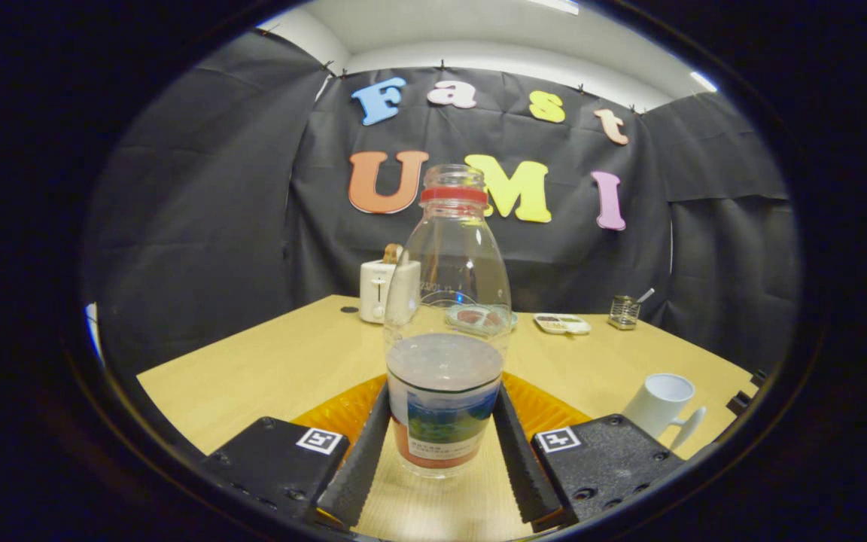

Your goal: Take the bottle from table, then pour the juice into the cup, finally place the bottle on the coaster

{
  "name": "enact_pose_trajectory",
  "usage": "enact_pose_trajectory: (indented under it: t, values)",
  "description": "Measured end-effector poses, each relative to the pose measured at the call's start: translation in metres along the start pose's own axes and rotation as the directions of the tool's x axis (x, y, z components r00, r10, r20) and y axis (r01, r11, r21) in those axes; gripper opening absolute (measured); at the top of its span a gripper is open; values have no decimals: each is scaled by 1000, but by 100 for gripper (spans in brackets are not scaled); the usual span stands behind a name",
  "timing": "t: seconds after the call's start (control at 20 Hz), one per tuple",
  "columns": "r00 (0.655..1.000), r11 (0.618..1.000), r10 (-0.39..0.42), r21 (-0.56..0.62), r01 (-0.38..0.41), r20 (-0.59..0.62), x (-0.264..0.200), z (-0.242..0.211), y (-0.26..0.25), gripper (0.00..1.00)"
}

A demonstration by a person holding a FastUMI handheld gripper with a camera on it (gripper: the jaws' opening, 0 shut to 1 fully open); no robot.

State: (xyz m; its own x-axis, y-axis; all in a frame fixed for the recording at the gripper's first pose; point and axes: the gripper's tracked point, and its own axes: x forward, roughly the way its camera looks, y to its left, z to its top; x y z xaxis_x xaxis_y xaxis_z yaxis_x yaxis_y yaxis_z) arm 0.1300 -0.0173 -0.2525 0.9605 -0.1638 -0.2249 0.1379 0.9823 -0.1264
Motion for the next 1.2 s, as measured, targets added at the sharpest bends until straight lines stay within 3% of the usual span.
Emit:
enact_pose_trajectory:
  t: [0.2, 0.4, 0.65, 1.05, 1.2]
  values:
    - [1000, 994, 12, 113, -10, -16, -20, 19, -14, 78]
    - [1000, 962, 22, 271, -26, 18, -33, 42, -34, 77]
    - [995, 903, 101, 418, -101, 21, -36, 46, -44, 77]
    - [978, 691, 197, 700, -184, 63, -32, 40, -50, 76]
    - [972, 576, 214, 791, -204, 95, -31, 40, -55, 76]
